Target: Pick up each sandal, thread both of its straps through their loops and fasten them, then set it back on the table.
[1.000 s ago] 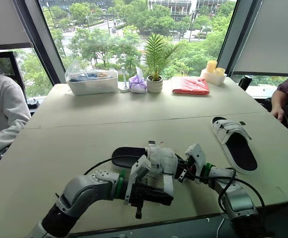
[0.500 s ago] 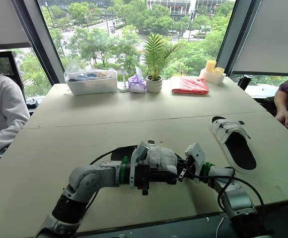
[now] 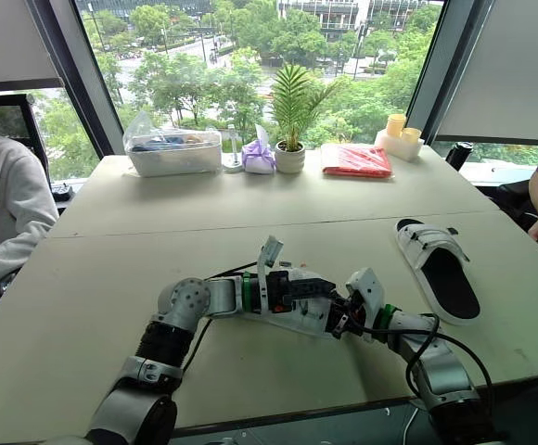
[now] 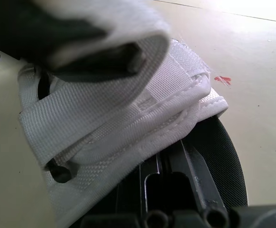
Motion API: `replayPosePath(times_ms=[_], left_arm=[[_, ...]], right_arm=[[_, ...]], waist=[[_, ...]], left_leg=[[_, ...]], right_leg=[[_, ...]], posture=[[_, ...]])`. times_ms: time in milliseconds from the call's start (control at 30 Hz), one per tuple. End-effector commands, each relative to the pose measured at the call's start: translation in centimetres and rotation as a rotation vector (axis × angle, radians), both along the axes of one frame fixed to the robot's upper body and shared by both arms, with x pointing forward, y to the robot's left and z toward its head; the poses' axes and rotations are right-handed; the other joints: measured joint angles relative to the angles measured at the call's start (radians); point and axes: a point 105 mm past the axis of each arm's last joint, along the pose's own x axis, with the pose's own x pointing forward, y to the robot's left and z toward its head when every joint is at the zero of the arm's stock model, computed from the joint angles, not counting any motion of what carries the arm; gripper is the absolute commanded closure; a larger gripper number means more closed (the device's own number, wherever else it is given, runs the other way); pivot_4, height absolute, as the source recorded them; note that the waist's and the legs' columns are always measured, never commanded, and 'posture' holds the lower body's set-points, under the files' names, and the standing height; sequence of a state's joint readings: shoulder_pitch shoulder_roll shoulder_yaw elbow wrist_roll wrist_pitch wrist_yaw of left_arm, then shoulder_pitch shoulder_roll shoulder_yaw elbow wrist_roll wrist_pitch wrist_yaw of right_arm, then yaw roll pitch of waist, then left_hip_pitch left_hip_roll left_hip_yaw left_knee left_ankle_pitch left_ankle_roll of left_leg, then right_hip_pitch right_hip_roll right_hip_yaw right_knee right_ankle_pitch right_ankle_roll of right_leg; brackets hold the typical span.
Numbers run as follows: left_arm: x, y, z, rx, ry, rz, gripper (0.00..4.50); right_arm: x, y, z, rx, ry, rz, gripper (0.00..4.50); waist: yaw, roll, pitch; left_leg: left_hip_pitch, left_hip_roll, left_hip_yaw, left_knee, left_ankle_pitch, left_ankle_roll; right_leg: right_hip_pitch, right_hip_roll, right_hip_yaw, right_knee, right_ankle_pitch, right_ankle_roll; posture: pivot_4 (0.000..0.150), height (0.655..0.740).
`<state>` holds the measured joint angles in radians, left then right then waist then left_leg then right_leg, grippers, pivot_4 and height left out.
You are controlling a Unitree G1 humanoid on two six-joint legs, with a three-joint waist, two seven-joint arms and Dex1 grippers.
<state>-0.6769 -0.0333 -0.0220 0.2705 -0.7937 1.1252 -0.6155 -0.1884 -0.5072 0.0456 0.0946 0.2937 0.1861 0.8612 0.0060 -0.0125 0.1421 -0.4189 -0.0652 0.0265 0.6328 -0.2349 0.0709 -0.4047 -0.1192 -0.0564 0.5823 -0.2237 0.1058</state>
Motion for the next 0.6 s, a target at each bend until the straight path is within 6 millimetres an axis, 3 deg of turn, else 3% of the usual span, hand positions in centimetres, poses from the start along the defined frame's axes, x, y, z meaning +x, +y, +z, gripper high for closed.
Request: replayPosePath(times_ms=[33, 233, 367, 433, 600], left_arm=[[-0.2, 0.4, 2.0, -0.041, -0.084, -0.028, 1.09], [-2.0, 1.7, 5.8, -0.040, -0.420, -0.111, 1.09], [1.0, 2.3, 7.8, 0.056, -0.717, -0.006, 1.09], [2.5, 2.2, 7.7, 0.131, -0.836, 0.006, 1.09], [4.5, 1.6, 5.8, 0.179, -0.844, -0.046, 1.09]], right_arm=[[-0.7, -0.7, -3.5, -0.047, 0.128, -0.052, 4.50], [-0.7, -0.8, -3.5, -0.045, 0.131, -0.054, 4.50], [-0.8, -0.7, -3.7, -0.044, 0.134, -0.053, 4.50], [-0.8, -0.6, -3.7, -0.043, 0.136, -0.050, 4.50], [-0.4, -0.3, -3.7, -0.039, 0.133, -0.048, 4.50]], waist=[[-0.001, 0.000, 0.000], [-0.010, 0.000, 0.000], [-0.012, 0.000, 0.000], [-0.012, 0.000, 0.000], [-0.019, 0.000, 0.000]], left_leg=[[0.000, 0.000, 0.000, 0.000, 0.000, 0.000], [0.000, 0.000, 0.000, -0.002, 0.000, 0.000], [-0.001, 0.000, 0.000, -0.001, 0.000, 0.000], [-0.001, 0.000, 0.000, -0.001, 0.000, 0.000], [-0.001, 0.000, 0.000, -0.003, 0.000, 0.000]], right_leg=[[0.000, 0.000, 0.000, 0.000, 0.000, 0.000], [-0.001, 0.000, 0.000, 0.000, 0.000, -0.001], [-0.001, 0.000, 0.000, -0.002, 0.000, -0.001], [0.000, 0.000, 0.000, -0.002, 0.000, -0.001], [-0.002, 0.000, 0.000, -0.003, 0.000, -0.001]], posture=[[0.150, 0.7388], [0.150, 0.7388], [0.150, 0.7388], [0.150, 0.7388], [0.150, 0.7388]])
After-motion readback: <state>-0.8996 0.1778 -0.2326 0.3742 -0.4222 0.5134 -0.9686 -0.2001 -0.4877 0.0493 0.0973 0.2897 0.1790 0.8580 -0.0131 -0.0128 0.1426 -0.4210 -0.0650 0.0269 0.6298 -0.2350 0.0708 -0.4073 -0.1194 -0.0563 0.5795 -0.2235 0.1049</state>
